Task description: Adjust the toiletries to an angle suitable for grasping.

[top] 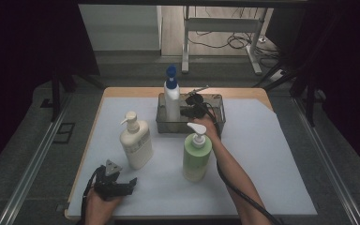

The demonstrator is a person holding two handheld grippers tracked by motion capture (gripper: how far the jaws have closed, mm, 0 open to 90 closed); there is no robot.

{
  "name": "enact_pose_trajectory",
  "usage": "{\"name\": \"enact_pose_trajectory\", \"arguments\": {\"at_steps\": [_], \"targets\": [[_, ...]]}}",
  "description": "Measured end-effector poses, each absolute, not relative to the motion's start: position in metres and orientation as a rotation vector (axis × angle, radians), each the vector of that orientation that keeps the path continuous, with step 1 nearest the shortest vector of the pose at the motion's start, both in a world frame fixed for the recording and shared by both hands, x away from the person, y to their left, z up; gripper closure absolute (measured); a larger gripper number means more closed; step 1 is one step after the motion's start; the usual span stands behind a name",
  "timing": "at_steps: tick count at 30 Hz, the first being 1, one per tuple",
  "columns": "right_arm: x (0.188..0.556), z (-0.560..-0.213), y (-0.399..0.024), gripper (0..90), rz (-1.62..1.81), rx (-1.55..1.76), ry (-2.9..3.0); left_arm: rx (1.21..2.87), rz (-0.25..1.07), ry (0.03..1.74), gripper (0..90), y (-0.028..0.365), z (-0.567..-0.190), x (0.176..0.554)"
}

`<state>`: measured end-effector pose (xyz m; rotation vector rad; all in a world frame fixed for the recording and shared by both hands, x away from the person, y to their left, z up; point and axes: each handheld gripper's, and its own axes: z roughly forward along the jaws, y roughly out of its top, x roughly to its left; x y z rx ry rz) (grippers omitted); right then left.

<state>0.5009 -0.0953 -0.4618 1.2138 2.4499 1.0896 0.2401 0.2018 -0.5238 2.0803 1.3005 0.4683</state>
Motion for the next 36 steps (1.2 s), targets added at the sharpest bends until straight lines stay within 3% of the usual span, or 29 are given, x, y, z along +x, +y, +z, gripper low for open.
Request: {"name": "enact_pose_trajectory", "arguments": {"at_steps": [36], "targets": [[0.491, -0.461, -0.075, 88.0, 1.117, 1.086, 2.552, 2.083, 0.468, 1.298, 10.7, 0.202, -0.524, 0.240]]}}
